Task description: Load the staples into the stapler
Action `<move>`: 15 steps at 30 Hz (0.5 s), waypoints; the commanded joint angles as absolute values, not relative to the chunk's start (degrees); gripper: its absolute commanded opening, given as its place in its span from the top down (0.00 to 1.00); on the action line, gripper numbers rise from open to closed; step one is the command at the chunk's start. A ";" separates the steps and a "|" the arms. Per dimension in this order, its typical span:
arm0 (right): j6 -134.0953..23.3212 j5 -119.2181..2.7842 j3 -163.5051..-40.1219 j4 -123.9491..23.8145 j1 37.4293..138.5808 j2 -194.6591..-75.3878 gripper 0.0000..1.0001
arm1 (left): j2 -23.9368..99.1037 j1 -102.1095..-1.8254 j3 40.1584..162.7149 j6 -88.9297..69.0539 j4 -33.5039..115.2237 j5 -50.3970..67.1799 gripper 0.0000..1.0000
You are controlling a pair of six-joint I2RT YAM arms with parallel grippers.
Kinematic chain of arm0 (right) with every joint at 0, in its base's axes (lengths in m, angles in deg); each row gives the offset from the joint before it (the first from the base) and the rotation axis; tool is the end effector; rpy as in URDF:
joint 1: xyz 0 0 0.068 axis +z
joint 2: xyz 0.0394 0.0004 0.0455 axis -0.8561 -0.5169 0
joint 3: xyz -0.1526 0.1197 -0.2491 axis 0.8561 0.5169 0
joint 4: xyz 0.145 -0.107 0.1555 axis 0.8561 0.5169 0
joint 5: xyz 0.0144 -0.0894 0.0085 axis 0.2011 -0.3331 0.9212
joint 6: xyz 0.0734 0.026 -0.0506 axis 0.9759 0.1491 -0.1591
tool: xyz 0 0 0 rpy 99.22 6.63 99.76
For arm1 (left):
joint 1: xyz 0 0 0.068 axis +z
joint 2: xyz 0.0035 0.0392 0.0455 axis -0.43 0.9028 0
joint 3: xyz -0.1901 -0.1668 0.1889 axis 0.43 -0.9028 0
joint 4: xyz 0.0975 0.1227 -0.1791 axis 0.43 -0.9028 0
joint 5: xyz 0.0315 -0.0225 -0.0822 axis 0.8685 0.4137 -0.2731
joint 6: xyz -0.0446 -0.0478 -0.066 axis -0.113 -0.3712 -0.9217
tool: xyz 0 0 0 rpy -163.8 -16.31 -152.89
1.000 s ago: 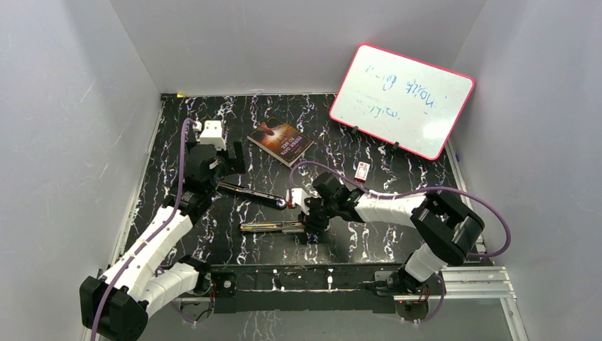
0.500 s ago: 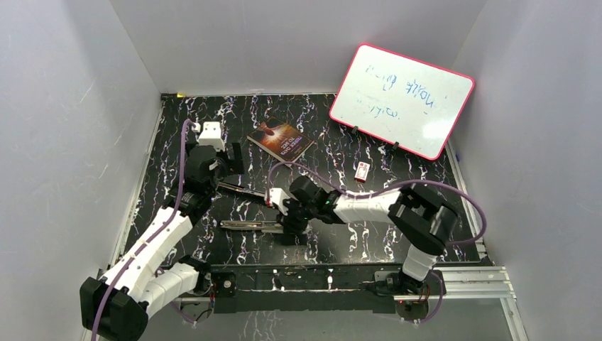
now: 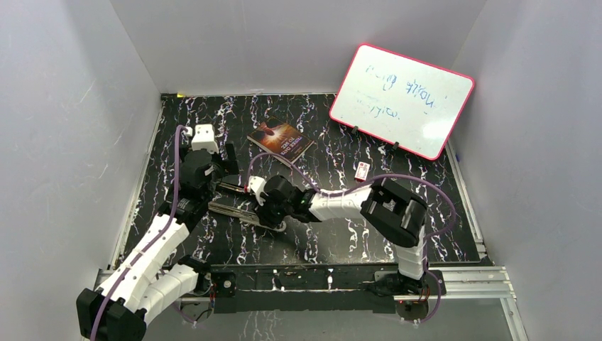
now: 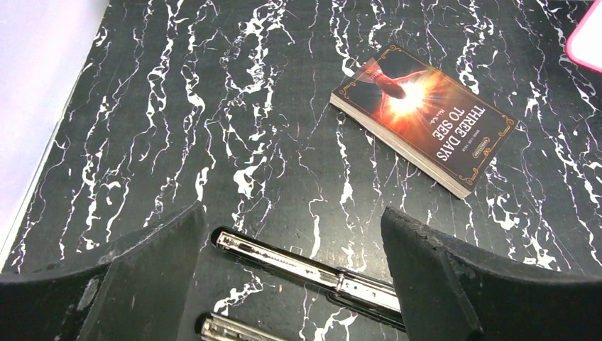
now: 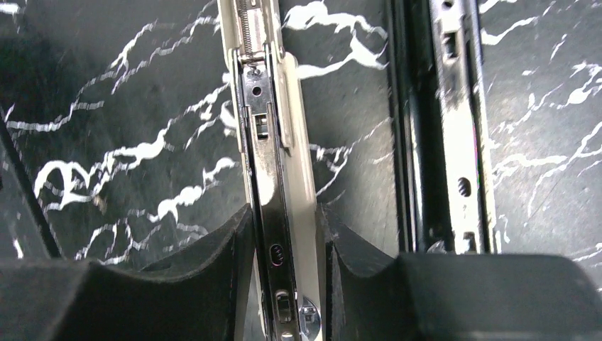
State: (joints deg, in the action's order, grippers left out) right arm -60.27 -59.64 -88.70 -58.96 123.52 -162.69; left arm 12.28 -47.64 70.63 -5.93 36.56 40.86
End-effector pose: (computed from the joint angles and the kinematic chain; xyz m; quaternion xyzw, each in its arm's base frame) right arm 0.1794 0.4001 0.1915 -0.4871 0.7538 0.2813 0.3396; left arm 0.1947 -0.0423 0.3472 -0.0366 0.7650 -0.0034 0.6430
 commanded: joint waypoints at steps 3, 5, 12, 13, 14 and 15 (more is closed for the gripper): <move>-54.48 -66.24 -95.51 -58.64 123.95 -166.98 0.98 | 10.82 -47.09 70.53 -6.26 37.62 42.56 0.08; -54.54 -66.69 -96.45 -59.14 123.94 -167.65 0.98 | 10.87 -47.09 70.57 -6.35 37.53 42.32 0.08; -54.18 -73.93 -98.49 -57.79 124.07 -168.98 1.00 | 10.91 -47.14 70.56 -6.44 37.45 42.11 0.08; -54.08 -75.04 -98.47 -57.45 124.07 -168.97 1.00 | 10.84 -47.10 70.57 -6.44 37.44 42.06 0.08; -54.05 -76.28 -98.29 -57.04 124.01 -168.93 1.00 | 10.80 -47.01 70.55 -6.46 37.44 42.06 0.09; -54.14 -77.58 -98.07 -56.73 123.96 -168.79 1.00 | 10.84 -47.07 70.54 -6.45 37.44 42.06 0.09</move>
